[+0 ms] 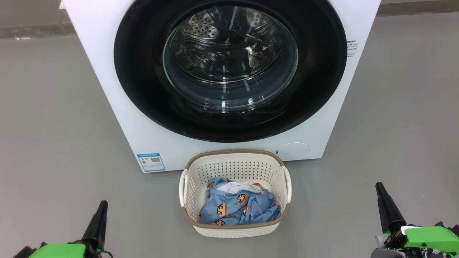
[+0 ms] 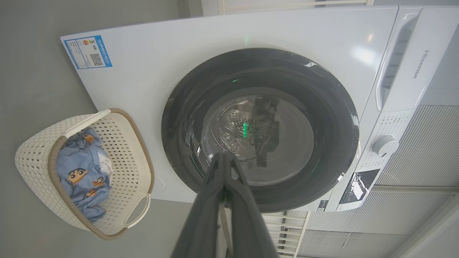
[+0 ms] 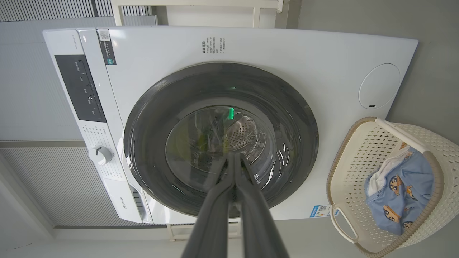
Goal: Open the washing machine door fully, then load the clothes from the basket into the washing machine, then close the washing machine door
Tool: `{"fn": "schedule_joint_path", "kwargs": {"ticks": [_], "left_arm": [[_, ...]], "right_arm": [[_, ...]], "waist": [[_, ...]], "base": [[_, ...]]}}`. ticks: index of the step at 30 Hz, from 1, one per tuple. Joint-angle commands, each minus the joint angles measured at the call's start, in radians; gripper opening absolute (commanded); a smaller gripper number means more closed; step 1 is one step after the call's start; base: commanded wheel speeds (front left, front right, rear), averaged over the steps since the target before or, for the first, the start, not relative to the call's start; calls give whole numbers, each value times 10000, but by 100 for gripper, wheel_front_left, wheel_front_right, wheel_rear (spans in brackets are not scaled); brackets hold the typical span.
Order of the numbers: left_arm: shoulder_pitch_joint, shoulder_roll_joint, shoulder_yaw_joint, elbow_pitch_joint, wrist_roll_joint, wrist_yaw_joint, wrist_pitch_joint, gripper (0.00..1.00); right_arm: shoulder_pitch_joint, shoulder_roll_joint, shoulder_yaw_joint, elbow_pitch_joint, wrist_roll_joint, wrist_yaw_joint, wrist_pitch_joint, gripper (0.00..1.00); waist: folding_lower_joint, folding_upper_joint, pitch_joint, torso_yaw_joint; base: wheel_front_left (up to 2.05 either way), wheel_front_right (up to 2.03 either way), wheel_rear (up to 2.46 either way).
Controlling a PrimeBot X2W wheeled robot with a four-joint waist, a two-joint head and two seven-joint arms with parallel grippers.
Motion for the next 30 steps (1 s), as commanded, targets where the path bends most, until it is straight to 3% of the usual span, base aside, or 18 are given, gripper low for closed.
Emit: {"fn": "schedule_joint_path", "kwargs": {"ticks": [1,30], "left_arm": [[-434,116,355,-236,112,-73,28,0],[-436,99,380,-235,132,-73,47,0]], "right_arm": [[-411,-39,224,-244,-118,17,86,0],[-411,-35,218,-244,-123,17,91,0]], "waist": [[0,0,0,0],[0,0,0,0]], "base": [[0,0,0],[0,0,0]]}}
